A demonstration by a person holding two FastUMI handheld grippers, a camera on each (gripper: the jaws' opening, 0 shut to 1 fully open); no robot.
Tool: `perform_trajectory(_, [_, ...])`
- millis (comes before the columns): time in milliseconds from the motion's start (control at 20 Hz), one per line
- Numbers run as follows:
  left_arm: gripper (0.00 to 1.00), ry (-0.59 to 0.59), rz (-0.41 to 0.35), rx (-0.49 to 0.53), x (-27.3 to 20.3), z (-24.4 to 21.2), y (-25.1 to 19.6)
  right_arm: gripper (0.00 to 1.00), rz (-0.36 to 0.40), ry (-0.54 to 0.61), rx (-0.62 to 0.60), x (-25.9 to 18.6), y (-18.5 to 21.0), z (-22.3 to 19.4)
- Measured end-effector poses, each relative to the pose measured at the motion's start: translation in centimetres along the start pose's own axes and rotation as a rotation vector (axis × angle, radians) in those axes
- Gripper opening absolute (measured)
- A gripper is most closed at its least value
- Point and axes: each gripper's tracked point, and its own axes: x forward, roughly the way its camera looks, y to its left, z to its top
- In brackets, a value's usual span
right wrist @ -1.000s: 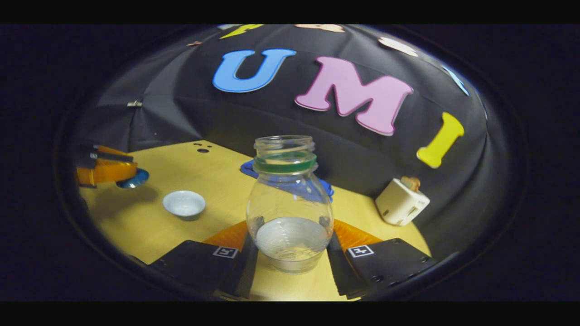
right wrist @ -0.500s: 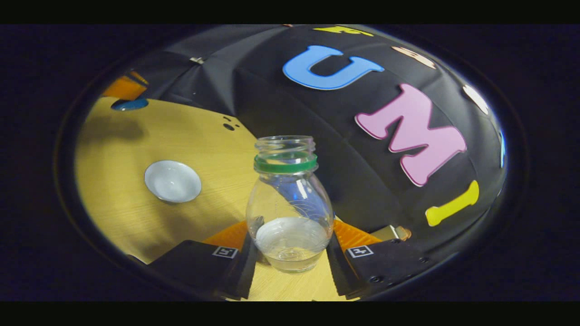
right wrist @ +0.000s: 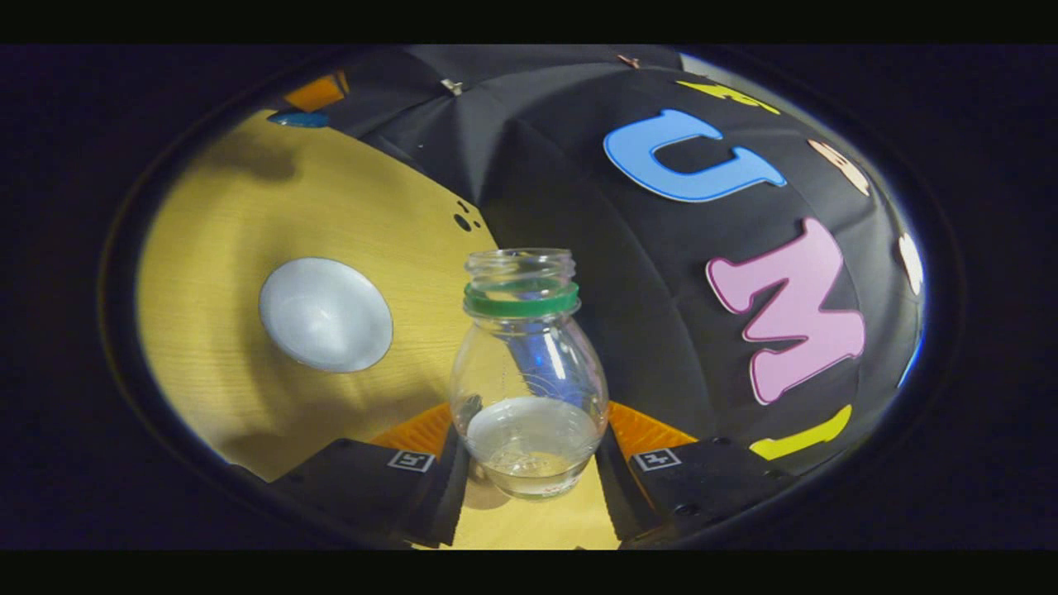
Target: Open the teacup lid with one hand, grasp the water bottle and pour water into the teacup with the other hand; after pouring, place the water bottle on the coaster and then close the teacup lid.
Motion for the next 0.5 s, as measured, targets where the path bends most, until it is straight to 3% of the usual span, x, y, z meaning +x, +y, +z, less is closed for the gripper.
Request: perform_trajectory(500, [0.27, 0.024, -0.017, -0.011, 0.5, -1.4, 0.7, 0.72, 0.000, -0.017, -0.167, 1.8, 1.7, -0.6])
